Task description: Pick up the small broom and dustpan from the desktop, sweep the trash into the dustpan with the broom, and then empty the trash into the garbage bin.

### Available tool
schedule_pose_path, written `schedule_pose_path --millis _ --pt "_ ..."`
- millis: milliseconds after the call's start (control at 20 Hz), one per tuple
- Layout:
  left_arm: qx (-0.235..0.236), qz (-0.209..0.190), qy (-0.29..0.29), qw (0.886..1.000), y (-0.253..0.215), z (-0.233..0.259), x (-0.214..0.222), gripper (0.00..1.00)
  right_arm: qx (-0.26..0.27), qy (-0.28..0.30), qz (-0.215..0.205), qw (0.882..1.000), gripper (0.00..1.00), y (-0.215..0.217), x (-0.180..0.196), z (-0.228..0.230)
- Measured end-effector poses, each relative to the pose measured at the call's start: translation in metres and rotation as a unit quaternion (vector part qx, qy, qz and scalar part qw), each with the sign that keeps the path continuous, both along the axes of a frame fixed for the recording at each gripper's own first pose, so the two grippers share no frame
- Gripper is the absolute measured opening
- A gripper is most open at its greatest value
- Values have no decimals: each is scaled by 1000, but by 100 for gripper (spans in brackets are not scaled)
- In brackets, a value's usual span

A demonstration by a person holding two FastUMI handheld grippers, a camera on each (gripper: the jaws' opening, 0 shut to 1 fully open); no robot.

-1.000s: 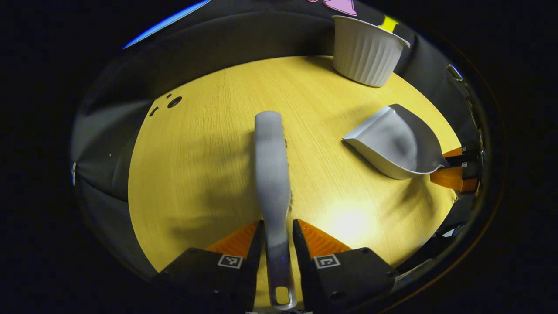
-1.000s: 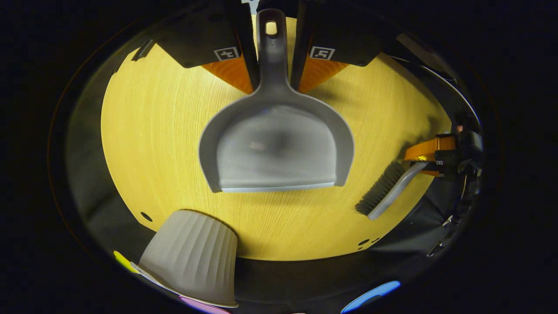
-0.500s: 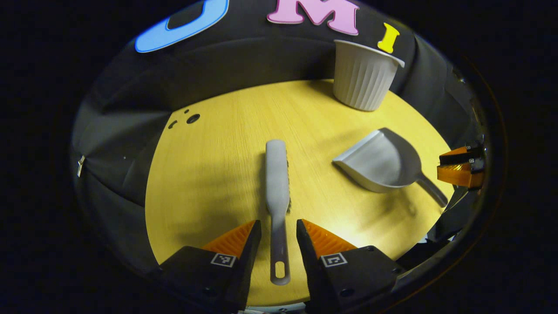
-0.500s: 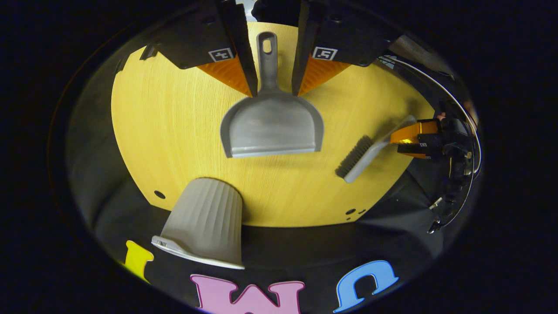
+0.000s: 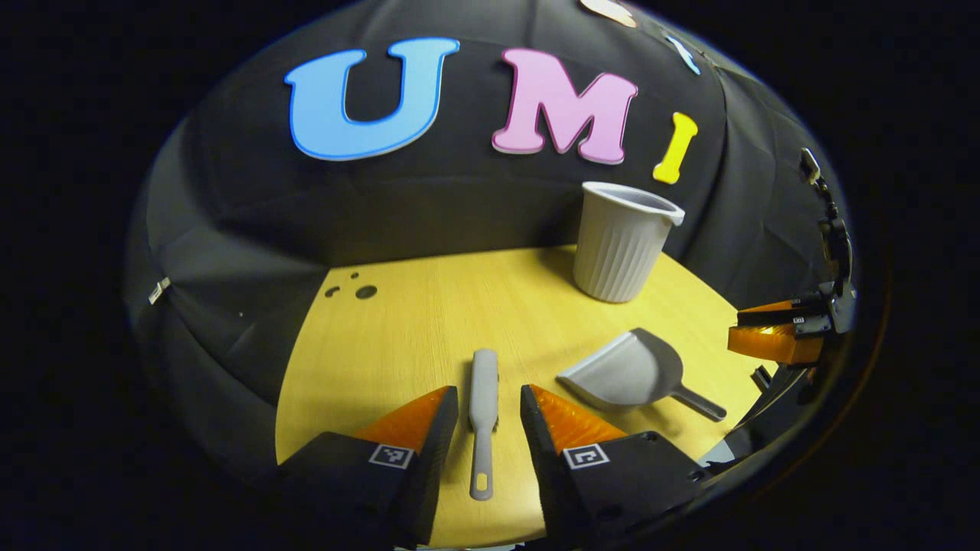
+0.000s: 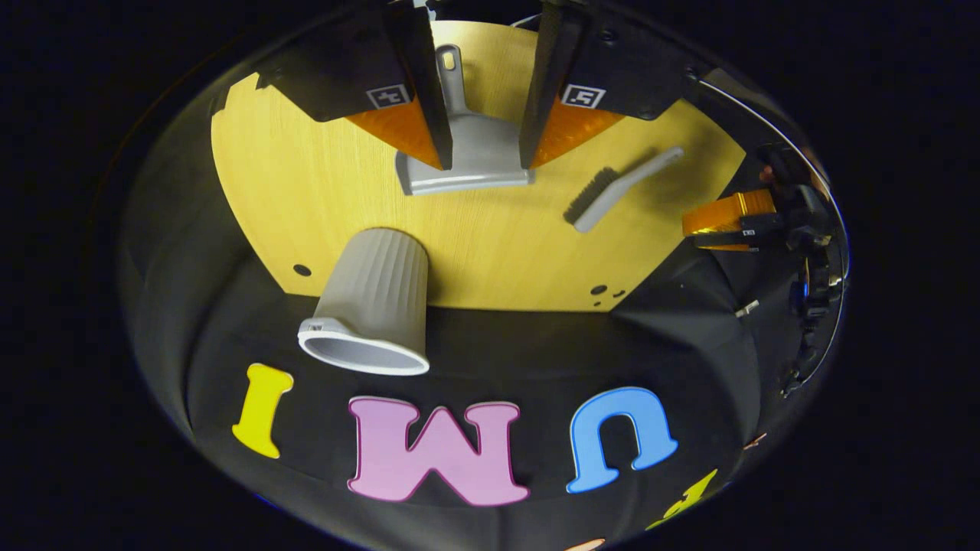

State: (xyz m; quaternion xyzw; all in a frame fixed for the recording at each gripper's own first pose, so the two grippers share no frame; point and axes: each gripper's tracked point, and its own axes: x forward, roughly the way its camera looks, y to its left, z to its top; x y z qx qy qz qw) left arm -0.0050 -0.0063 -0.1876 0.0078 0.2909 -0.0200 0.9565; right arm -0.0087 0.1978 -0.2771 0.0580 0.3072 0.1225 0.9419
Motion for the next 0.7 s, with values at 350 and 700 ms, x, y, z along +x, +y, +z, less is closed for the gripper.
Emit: schedule_pose_path --millis 350,700 --pt "-22 3 -68 997 -2 50 -1 69 -25 -86 -2 996 63 7 -1 57" --pt "-8 -4 -93 996 10 72 1 82 -1 -113 -18 993 71 12 13 86"
